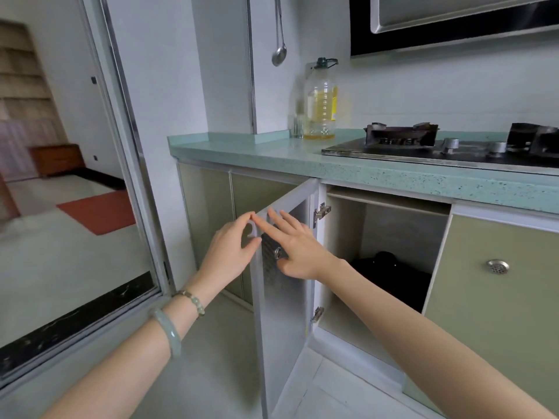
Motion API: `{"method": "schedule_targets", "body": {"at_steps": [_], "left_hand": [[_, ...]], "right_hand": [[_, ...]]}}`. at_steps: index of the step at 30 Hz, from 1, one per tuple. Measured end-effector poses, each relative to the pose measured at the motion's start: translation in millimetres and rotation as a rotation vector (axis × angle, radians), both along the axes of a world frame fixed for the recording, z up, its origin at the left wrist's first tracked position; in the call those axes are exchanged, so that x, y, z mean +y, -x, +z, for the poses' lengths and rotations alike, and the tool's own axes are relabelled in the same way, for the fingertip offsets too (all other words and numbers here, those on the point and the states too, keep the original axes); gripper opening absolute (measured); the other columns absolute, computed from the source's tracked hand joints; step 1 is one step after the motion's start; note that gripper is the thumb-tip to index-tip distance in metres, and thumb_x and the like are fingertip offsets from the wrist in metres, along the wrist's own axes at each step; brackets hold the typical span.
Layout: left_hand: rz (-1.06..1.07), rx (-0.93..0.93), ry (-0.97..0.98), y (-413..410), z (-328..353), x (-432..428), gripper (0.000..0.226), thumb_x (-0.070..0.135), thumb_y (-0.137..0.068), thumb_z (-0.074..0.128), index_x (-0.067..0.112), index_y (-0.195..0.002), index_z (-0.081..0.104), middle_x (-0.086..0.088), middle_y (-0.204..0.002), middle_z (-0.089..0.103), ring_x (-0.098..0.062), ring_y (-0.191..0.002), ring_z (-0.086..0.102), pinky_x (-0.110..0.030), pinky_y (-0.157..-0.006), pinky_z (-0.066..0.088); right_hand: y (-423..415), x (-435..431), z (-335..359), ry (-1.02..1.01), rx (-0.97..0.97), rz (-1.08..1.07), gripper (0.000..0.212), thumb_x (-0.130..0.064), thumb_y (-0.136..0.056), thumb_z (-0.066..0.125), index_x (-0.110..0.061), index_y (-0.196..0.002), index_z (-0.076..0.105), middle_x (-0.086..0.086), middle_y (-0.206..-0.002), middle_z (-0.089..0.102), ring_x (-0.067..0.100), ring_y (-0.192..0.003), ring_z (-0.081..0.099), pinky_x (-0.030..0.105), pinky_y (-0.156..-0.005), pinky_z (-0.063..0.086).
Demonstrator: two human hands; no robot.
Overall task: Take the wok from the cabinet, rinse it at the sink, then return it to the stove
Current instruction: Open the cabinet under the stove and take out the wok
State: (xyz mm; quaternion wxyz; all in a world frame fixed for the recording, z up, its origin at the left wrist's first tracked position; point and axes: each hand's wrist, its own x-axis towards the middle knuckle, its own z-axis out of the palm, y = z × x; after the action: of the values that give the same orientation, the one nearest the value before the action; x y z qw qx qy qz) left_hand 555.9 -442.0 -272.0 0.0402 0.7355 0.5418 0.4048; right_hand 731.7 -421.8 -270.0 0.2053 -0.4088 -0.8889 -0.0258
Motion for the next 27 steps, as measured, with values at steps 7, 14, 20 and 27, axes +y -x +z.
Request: {"method": "schedule_targets", "body": {"at_steps": [7,14,20,27], "left_hand": [[0.173,0.29,-0.126,23,0,15,0.051,0.027,-0.094,0.052,0.014,-0.142,0.039,-0.003,-0.145,0.047,-0.02,-0.135,0.04,-0.035,-0.109,0.028],[0.296,0.422,-0.165,38,-8,31,0.05,0.025,-0.096,0.048,0.008,-0.142,0.036,-0.008,-0.147,0.042,-0.024,-0.138,0.036,-0.038,-0.112,0.024],[0.375,0.381,-0.233,19,-20,40,0.066,0.018,-0.087,0.055,0.001,-0.145,0.03,-0.016,-0.155,0.028,-0.031,-0.145,0.018,-0.043,-0.119,0.005],[0.06,0.482,-0.31,-87,-73,68,0.069,0.028,-0.085,0.054,0.002,-0.145,0.032,-0.014,-0.154,0.032,-0.03,-0.144,0.025,-0.045,-0.119,0.007]], "right_hand": [[5,23,-1,-0.016,-0.06,-0.032,0.093,-0.014,-0.079,0.054,-0.034,-0.152,0.001,0.003,-0.162,-0.001,0.029,-0.148,0.0,0.05,-0.114,0.016],[-16,27,-9,-0.011,-0.156,-0.085,0.094,-0.016,-0.079,0.055,-0.035,-0.151,-0.002,0.003,-0.162,-0.004,0.026,-0.148,-0.004,0.045,-0.116,0.012],[-58,30,-17,-0.004,-0.28,-0.182,0.091,-0.018,-0.082,0.054,-0.034,-0.152,-0.002,0.004,-0.162,-0.005,0.026,-0.148,-0.005,0.046,-0.116,0.013],[-125,29,-32,-0.041,-0.432,-0.319,0.087,-0.018,-0.081,0.052,-0.032,-0.153,0.006,0.006,-0.162,0.003,0.027,-0.148,0.0,0.044,-0.118,0.01]]}}
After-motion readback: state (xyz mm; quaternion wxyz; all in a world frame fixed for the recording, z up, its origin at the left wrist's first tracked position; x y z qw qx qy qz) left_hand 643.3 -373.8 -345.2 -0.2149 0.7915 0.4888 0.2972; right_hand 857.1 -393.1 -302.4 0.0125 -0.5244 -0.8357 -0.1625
